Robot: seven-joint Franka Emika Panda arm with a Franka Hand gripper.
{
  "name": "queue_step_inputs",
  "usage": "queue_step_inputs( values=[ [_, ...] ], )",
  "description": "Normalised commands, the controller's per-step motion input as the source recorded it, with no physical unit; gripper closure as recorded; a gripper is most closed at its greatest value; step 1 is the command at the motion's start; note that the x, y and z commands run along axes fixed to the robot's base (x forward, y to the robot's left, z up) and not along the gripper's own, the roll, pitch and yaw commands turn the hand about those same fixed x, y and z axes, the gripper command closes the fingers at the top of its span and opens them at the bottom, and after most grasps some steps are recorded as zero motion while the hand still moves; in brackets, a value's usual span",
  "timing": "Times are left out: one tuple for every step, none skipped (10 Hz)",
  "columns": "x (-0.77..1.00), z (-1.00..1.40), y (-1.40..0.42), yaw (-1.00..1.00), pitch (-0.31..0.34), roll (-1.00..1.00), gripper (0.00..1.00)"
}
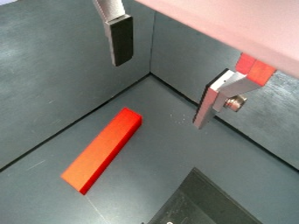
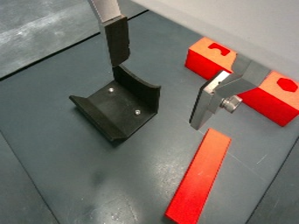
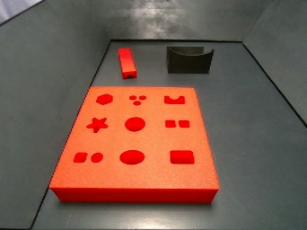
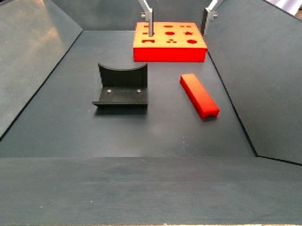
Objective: Pick up the arch object. Move up. Place the arch object on the fixture. Regrasp the arch object. Rotate the arch object. Move to above the board. Insert the arch object.
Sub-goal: Pick up the arch object.
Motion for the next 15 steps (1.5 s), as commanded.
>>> queue_step_inputs(
  values=[
    [0.04,0.01,0.04,0.0,0.003,0.0,0.0],
    [-0.26,-1.0,0.0,0.19,-0.05,0.1,0.0],
    [-0.57,-1.0,-0.2,0.61,-0.007,0.12,0.0],
    [-0.26,-0.92,-0.31,0.77,0.001,0.15,0.0],
    [-0.11,-0.9,-0.37,0.82,0.059,0.16,0.0],
    [-0.13,-0.96,-0.46,0.72,0.11,0.16,0.0],
    [-0.51,-1.0,-0.31,0.44,0.0,0.08,0.0],
    [-0.44,-1.0,-0.22,0.14,-0.02,0.05,0.0],
    [-0.31,-1.0,-0.04,-0.02,-0.066,0.01,0.0],
    [-0.27,-1.0,0.0,0.0,-0.143,0.02,0.0],
    [-0.29,-0.86,0.0,0.01,-0.219,0.0,0.0],
    [-0.21,-0.77,0.0,0.03,-0.253,0.0,0.0],
    [-0.15,-0.83,0.0,0.0,-0.229,0.0,0.0],
    [-0.13,-0.83,0.0,0.0,-0.223,0.0,0.0],
    [0.0,-0.91,0.0,0.0,-0.177,-0.02,0.0]
  ],
)
